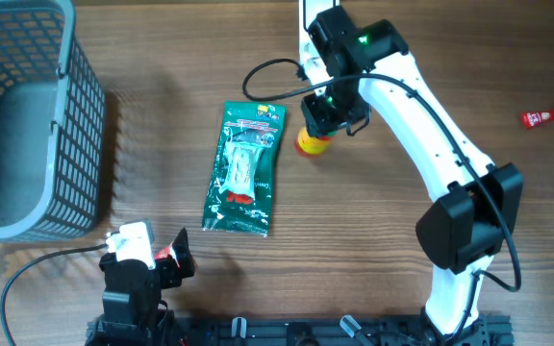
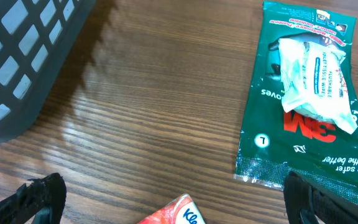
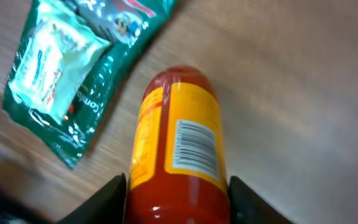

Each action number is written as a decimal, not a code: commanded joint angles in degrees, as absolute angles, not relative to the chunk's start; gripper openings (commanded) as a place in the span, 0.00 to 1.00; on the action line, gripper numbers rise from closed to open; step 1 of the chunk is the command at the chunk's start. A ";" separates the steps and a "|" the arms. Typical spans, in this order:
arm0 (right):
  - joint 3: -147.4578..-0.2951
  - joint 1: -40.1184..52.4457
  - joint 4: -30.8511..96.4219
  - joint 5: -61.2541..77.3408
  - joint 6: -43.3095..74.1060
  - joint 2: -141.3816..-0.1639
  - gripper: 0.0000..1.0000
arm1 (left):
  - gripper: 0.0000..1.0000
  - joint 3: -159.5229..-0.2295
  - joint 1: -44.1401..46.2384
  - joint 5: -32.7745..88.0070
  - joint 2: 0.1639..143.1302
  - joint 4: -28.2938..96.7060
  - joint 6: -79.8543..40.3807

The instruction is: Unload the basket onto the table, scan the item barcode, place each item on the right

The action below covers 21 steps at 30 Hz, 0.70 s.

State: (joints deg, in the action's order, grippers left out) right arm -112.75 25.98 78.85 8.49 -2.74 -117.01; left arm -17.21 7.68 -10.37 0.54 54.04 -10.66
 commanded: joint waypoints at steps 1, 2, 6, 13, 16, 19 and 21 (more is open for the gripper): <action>-111.09 25.87 76.95 4.58 -10.74 -116.79 0.58 | 1.00 -17.12 7.27 -9.87 0.38 53.98 -10.96; -110.72 25.85 76.99 2.04 -9.93 -116.79 0.58 | 1.00 -17.12 7.27 -9.87 0.38 53.98 -10.96; -110.21 25.85 77.87 -8.93 -7.03 -116.79 0.56 | 1.00 -17.12 7.27 -9.87 0.38 54.00 -10.96; -110.52 25.96 74.89 -9.85 0.05 -116.77 0.78 | 1.00 -17.12 7.27 -9.87 0.38 54.00 -10.96; -112.86 25.98 76.29 -6.57 4.49 -116.62 0.79 | 1.00 -17.12 7.27 -9.87 0.38 54.00 -10.96; -115.57 26.00 78.02 -2.44 6.44 -115.48 0.84 | 1.00 -17.12 7.27 -9.87 0.38 53.98 -10.96; -116.86 26.00 78.56 -0.54 7.60 -114.45 0.84 | 1.00 -17.12 7.27 -9.87 0.38 54.00 -10.96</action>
